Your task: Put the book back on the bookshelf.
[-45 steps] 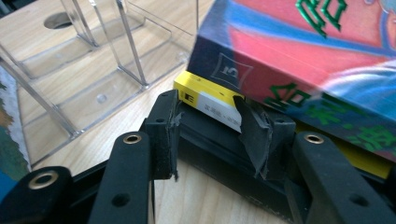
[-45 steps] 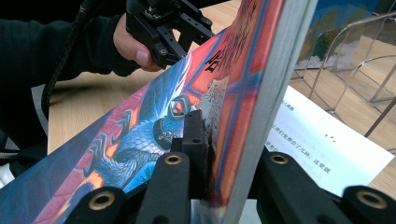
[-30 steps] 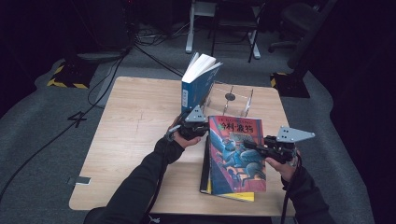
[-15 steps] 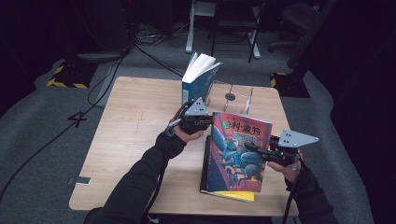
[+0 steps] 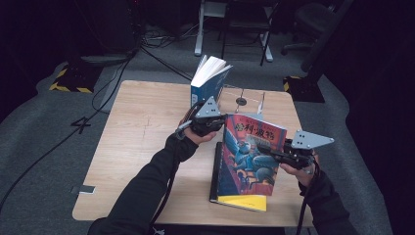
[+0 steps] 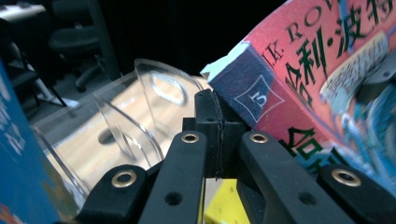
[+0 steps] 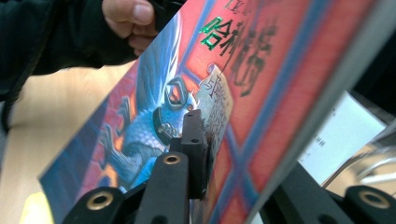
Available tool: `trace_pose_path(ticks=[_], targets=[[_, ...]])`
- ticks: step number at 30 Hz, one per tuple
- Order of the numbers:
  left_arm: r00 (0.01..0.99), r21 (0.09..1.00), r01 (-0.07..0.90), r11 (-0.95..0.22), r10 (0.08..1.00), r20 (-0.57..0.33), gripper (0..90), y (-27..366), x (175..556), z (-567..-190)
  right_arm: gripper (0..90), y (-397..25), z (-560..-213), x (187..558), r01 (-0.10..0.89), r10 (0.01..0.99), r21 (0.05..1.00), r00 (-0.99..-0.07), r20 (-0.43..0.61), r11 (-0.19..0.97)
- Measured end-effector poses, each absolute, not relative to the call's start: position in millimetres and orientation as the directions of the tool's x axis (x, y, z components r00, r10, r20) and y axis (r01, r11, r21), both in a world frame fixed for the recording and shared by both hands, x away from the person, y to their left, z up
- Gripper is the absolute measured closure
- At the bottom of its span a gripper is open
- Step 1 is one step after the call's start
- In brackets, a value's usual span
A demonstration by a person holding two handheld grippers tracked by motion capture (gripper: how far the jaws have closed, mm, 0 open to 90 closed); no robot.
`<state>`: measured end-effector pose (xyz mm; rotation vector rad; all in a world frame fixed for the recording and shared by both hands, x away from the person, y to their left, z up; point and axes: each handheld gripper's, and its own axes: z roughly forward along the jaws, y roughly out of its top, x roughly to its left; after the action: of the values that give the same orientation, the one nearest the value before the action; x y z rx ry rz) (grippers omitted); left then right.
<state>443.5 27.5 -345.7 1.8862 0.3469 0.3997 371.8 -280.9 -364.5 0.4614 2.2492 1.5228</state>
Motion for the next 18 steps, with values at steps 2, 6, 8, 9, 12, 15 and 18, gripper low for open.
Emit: trace_pose_path(ticks=[2, 6, 8, 9, 12, 15, 18], targets=[[0.895, 0.943, 0.026, -0.332, 0.428, 0.127, 90.0, 28, 443, -336, 81.0, -281, -363, 374, 0.032, 0.488, 0.947, -0.862, -0.135, 0.319], [0.892, 0.943, -0.003, -0.332, 0.425, 0.152, 90.0, 30, 438, -326, 82.8, -280, -361, 374, -0.023, 0.51, 0.954, -0.841, -0.181, 0.299], [0.895, 0.945, -0.01, -0.327, 0.419, 0.155, 90.0, 31, 434, -324, 83.0, -280, -361, 372, -0.04, 0.503, 0.953, -0.842, -0.194, 0.3], [0.895, 0.945, -0.01, -0.327, 0.419, 0.155, 90.0, 31, 434, -324, 83.0, -280, -361, 372, -0.04, 0.503, 0.953, -0.842, -0.194, 0.3], [0.884, 0.944, -0.018, -0.329, 0.435, 0.168, 90.0, 33, 428, -324, 83.2, -281, -362, 366, -0.063, 0.498, 0.955, -0.842, -0.206, 0.29], [0.869, 0.942, -0.013, -0.336, 0.463, 0.177, 86.9, 36, 422, -325, 83.3, -281, -361, 355, -0.092, 0.482, 0.951, -0.845, -0.231, 0.295], [0.871, 0.945, -0.005, -0.328, 0.462, 0.165, 81.4, 41, 414, -329, 83.4, -282, -361, 349, -0.102, 0.477, 0.952, -0.847, -0.235, 0.288]])
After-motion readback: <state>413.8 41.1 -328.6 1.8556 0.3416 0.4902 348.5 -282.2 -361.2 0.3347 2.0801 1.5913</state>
